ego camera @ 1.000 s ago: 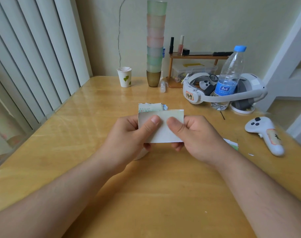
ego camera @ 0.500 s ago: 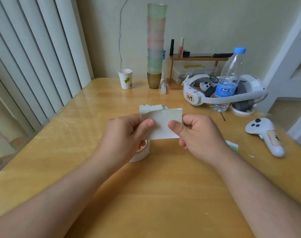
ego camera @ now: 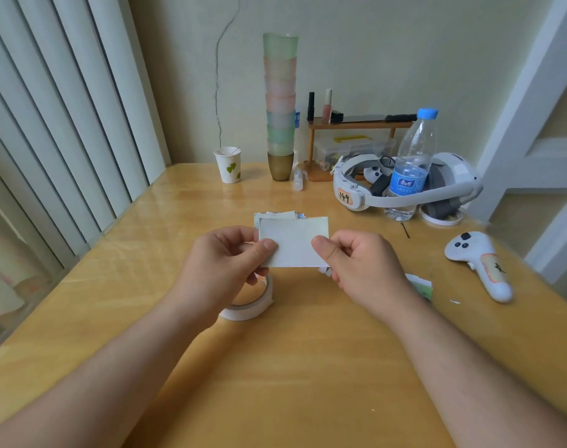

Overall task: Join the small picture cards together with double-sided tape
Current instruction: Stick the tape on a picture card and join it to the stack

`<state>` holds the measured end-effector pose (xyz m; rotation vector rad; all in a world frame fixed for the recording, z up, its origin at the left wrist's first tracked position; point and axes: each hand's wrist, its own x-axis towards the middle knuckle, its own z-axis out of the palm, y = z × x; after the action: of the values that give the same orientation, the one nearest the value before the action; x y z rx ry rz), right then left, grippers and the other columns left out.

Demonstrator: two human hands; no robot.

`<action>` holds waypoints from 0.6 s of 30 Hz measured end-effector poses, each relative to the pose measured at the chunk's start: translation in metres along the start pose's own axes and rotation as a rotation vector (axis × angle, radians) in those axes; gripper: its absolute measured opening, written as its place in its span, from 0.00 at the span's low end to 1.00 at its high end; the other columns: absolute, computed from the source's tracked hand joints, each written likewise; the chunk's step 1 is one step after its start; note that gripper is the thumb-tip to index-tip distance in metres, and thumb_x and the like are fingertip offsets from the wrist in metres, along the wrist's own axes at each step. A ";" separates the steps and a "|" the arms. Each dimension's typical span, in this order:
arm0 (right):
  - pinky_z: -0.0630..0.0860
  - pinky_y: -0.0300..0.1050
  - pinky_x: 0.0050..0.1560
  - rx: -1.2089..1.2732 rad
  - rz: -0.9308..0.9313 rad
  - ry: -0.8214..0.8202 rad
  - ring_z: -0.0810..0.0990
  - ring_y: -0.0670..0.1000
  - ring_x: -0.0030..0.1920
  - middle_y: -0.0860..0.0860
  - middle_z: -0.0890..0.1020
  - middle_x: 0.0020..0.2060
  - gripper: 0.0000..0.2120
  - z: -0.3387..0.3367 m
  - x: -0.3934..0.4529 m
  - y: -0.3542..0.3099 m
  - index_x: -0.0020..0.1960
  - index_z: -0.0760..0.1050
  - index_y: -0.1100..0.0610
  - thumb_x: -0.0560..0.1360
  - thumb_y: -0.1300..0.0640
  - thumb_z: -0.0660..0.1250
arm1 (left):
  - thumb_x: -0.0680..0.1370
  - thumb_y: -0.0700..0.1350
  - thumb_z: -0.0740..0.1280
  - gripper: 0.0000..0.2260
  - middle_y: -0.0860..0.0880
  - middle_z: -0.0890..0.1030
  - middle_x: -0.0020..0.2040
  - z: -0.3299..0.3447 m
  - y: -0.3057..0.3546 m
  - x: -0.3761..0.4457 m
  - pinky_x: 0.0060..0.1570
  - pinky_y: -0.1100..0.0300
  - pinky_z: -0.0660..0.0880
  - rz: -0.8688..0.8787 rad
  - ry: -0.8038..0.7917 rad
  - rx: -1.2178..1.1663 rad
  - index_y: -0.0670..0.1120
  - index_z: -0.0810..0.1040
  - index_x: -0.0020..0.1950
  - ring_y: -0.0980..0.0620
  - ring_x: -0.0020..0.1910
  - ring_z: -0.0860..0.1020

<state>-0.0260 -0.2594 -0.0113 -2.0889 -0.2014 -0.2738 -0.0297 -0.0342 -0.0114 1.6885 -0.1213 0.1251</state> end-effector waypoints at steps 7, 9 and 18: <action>0.78 0.52 0.36 -0.043 0.022 0.016 0.79 0.54 0.31 0.51 0.79 0.29 0.21 0.004 0.024 -0.018 0.38 0.71 0.57 0.83 0.43 0.62 | 0.82 0.43 0.71 0.05 0.52 0.82 0.35 -0.013 0.018 0.032 0.38 0.59 0.76 -0.045 -0.025 0.006 0.43 0.86 0.53 0.54 0.37 0.80; 0.76 0.50 0.35 -0.089 0.032 -0.018 0.78 0.53 0.32 0.52 0.79 0.31 0.20 0.003 0.045 -0.023 0.41 0.71 0.59 0.84 0.45 0.59 | 0.82 0.43 0.71 0.05 0.52 0.83 0.35 -0.017 0.022 0.050 0.40 0.58 0.77 -0.039 -0.014 0.091 0.45 0.87 0.51 0.56 0.36 0.79; 0.63 0.48 0.34 -0.481 0.077 -0.093 0.66 0.54 0.31 0.50 0.68 0.28 0.23 0.031 0.126 -0.002 0.32 0.63 0.53 0.82 0.43 0.60 | 0.76 0.43 0.76 0.04 0.44 0.86 0.38 -0.013 0.004 0.124 0.46 0.48 0.86 -0.151 0.172 0.295 0.43 0.85 0.47 0.50 0.34 0.83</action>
<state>0.0978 -0.2276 0.0095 -2.5824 -0.1167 -0.1908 0.0925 -0.0231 0.0130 1.9651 0.1608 0.1810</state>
